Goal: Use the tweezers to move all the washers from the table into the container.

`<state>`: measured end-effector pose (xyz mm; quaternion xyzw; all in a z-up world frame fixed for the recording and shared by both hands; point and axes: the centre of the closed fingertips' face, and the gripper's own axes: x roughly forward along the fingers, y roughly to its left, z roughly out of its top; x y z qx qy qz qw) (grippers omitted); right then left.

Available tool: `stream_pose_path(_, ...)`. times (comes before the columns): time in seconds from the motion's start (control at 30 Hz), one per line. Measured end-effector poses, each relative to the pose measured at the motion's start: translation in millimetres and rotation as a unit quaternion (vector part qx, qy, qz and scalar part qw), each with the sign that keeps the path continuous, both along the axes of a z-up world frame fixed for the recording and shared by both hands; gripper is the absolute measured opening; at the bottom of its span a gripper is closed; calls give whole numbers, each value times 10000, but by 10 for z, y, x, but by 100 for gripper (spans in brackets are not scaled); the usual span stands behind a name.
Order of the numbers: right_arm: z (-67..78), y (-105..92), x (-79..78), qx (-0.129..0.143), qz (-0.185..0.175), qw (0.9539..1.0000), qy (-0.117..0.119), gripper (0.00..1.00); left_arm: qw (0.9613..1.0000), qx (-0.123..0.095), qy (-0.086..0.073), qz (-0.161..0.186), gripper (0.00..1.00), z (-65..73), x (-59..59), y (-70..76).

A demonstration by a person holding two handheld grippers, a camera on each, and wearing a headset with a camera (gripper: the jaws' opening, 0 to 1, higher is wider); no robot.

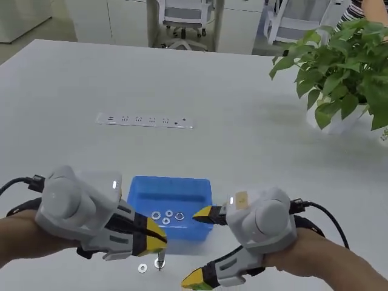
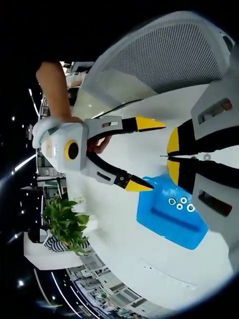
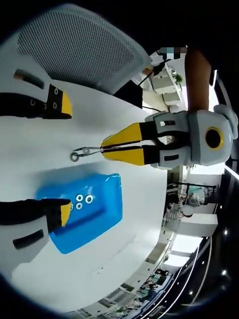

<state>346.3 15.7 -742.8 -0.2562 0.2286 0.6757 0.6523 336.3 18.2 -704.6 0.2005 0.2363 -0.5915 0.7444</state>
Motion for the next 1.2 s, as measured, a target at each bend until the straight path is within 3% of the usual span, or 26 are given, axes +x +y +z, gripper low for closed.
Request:
stream_pose_path(0.3, -20, 176, -15, -42, 441, 9990, -82, 47, 10000, 28, 63, -25, 6, -20, -18, 43)
stream_pose_path(0.63, -172, 292, -84, -300, 987, 9943, -271, 30, 10000, 79, 42, 7, 6, -45, -9, 86)
stream_pose_path(1.2, -339, 398, -119, -454, 1327, 9893, -393, 16, 9999, 85, 56, 5, 6, -61, 9, 86)
